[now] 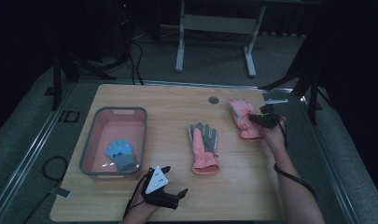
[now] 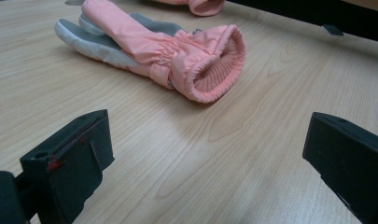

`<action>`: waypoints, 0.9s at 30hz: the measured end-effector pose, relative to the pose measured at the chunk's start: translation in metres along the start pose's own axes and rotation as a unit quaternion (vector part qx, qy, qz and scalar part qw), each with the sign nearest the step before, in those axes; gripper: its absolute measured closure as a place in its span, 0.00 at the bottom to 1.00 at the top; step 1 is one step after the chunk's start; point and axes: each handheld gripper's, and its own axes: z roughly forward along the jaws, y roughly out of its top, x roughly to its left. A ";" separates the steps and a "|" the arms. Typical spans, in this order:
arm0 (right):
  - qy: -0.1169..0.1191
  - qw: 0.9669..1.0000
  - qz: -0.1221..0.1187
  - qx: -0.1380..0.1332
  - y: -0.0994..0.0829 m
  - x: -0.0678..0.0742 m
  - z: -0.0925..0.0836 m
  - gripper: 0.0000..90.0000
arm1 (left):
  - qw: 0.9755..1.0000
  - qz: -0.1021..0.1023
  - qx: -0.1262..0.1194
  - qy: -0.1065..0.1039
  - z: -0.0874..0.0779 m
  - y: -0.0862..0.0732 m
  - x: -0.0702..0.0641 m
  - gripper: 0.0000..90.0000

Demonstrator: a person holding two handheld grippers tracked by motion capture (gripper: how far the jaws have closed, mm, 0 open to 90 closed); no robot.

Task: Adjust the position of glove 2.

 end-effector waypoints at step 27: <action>-0.111 0.984 0.134 -0.043 -0.084 0.069 -0.114 1.00 | 1.000 0.022 -0.008 0.005 0.007 0.007 0.000 0.02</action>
